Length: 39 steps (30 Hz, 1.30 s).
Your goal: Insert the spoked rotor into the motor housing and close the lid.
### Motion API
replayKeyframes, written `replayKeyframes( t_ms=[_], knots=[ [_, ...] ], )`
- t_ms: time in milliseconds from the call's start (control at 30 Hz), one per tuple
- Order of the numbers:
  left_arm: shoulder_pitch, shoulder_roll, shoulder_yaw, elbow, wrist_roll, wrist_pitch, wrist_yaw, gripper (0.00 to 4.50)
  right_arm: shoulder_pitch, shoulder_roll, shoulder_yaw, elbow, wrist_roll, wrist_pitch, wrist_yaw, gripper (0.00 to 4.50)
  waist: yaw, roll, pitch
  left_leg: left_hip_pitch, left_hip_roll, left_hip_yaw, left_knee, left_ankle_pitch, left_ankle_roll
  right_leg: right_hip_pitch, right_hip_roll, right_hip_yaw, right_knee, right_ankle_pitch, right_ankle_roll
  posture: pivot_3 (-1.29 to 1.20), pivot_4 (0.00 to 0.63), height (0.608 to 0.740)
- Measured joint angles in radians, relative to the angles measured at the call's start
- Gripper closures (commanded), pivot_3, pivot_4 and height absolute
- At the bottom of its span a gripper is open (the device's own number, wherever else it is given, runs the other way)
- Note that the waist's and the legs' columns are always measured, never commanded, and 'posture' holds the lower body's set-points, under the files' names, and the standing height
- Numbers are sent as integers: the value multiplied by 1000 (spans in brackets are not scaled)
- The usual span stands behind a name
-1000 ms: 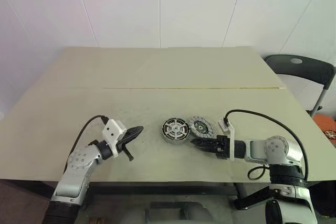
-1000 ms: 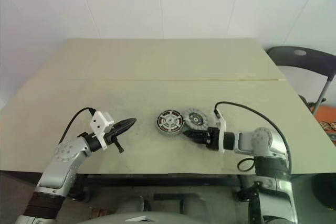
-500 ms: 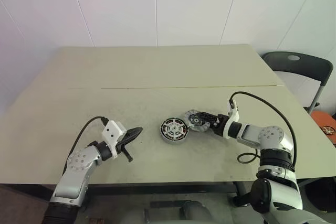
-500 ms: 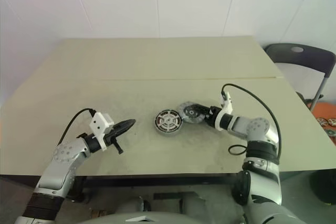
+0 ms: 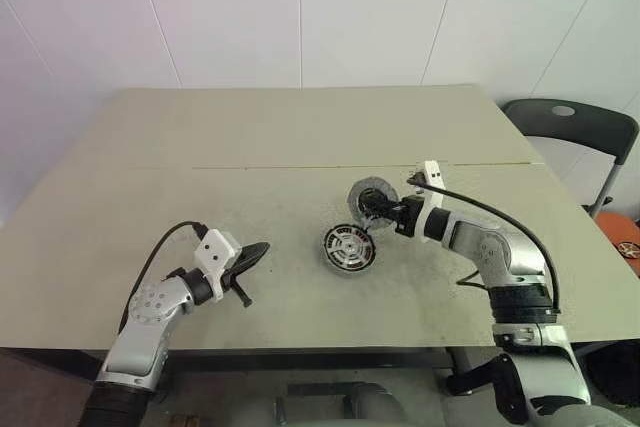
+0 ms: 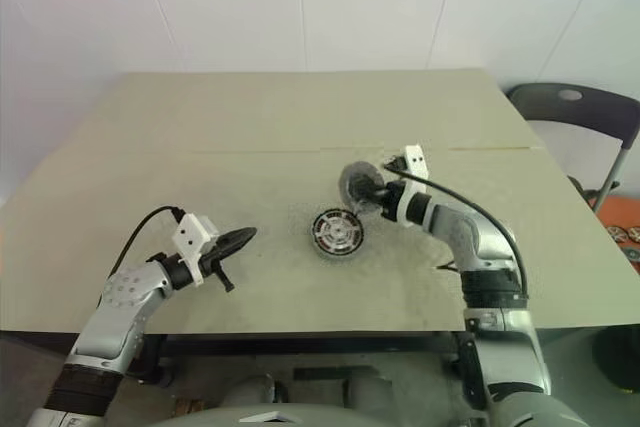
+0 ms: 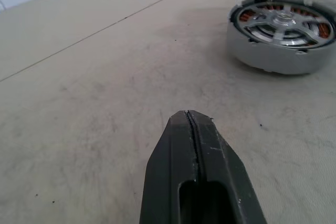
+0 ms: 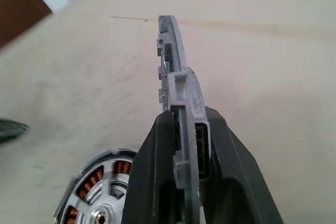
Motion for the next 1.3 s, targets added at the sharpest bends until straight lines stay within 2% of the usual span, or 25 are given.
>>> replayKeyframes(
  t_ms=[233, 433, 767, 933, 967, 1033, 1200, 1300],
  knots=[
    [-5, 0, -3, 4, 10, -7, 1, 4500, 65, -76, 121, -70, -132, -320, 139, 4369, 0, 0, 0, 1, 0, 0, -1, 0, 0, 1, 0, 0, 0, 0, 0, 0, 0, 740],
    [-6, 0, -3, 9, 12, -9, 2, 4500, 98, -109, 170, -34, -244, -555, 185, 4369, 0, 0, 0, 2, 1, 0, 0, 0, 0, 2, 0, 0, 1, 0, 0, 0, 0, 740],
    [-15, 0, -6, 30, 13, -10, 1, 4500, 107, -117, 230, 38, -402, -771, 172, 4369, 0, 0, 0, 3, 1, 0, 1, 0, 0, 2, 0, 0, 1, 0, 0, 0, 0, 740],
    [-26, 0, -11, 35, 14, -12, 1, 4500, 109, -125, 221, 27, -362, -737, 236, 4369, 1, -1, 0, 4, 1, -1, 0, 0, 0, 3, 0, 0, 2, 0, 0, 0, 0, 740],
    [-26, 0, -11, 38, 15, -13, 2, 4500, 116, -129, 213, 12, -329, -707, 266, 3634, 1, -1, -1, 4, 1, -1, 0, 0, 0, 3, 0, 0, 1, 0, 0, 0, 0, 740],
    [-28, 0, -11, 41, 18, -13, 2, 4500, 136, -126, 210, -22, -263, -644, 322, 3117, 1, -1, 0, 4, 1, -1, 0, 0, 0, 3, 0, 0, 2, 0, 0, 0, 0, 740],
    [-31, 0, -12, 41, 19, -13, 2, 4500, 147, -126, 206, -69, -159, -471, 379, 1435, 4, -1, 0, 4, 1, -1, 3, 0, 0, 4, 0, 0, 3, 0, 0, 0, 0, 740],
    [-35, 0, -13, 41, 22, -13, 1, 4500, 133, -121, 195, -78, -123, -411, 370, 1435, 7, -1, 0, 4, 1, -1, 4, 0, 0, 4, 0, 0, 3, 0, 0, 0, 0, 740]
  ],
)
